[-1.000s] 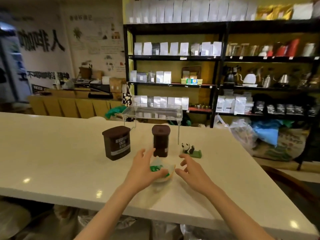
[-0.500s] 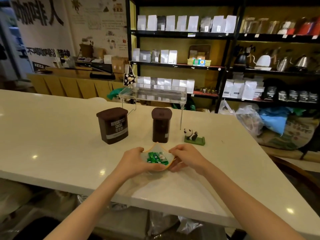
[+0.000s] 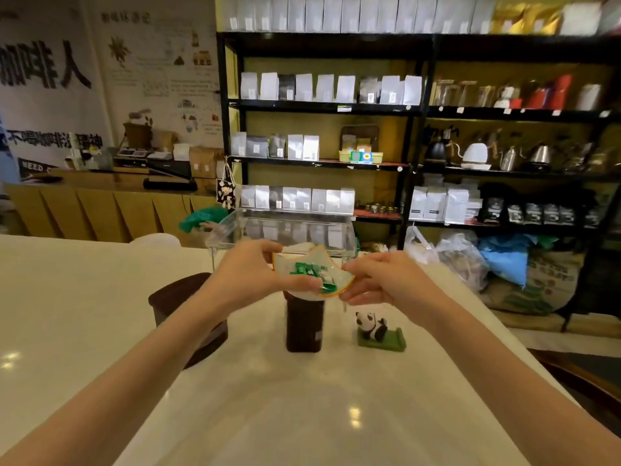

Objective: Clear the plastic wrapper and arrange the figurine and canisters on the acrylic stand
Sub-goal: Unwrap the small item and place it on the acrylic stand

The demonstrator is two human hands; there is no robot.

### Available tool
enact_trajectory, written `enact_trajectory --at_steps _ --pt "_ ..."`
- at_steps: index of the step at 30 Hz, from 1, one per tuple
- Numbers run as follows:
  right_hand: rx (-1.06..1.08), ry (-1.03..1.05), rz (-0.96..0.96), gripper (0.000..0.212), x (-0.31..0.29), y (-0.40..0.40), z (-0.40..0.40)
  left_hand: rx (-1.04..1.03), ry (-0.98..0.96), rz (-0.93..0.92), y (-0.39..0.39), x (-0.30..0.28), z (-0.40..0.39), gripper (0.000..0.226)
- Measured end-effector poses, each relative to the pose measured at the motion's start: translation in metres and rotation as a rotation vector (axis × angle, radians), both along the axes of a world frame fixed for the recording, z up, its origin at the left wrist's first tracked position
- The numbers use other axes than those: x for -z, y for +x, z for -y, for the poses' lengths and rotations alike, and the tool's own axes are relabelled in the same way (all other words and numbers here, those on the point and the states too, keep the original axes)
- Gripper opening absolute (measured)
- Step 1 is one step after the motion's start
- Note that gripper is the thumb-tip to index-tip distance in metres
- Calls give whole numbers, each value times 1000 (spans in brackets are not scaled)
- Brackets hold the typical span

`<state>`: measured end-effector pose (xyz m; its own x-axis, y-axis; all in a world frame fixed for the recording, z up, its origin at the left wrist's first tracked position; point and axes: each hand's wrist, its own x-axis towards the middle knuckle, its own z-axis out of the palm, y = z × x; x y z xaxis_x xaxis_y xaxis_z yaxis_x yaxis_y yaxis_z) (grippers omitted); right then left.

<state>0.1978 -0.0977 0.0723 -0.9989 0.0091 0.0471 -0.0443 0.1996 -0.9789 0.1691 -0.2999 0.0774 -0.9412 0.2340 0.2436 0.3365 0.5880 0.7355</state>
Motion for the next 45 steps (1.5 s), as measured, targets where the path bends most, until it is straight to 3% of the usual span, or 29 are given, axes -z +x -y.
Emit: enact_trajectory --at_steps 3,6,7,14,20,25,40,45 --pt "32 0 -24 15 -25 -30 -3 52 67 -7 -39 -27 -4 102" --pt "78 -39 -34 15 -42 -62 -4 109 170 33 -81 -46 -9 49" --pt "99 -46 -42 14 -47 -72 -5 138 186 36 -97 -50 -12 41" --pt "234 -7 0 14 -65 -147 -15 358 312 126 -202 -50 -32 53" --pt "280 73 114 19 -49 -198 -26 457 235 193 -266 -30 -48 17" --pt "320 245 181 12 -38 -222 -37 465 139 231 -284 -12 -65 40" --pt "306 716 212 17 -38 -246 -43 478 0 172 -303 -9 -78 37" --pt "330 731 179 19 -34 -248 -50 498 27 193 -303 -7 -80 38"
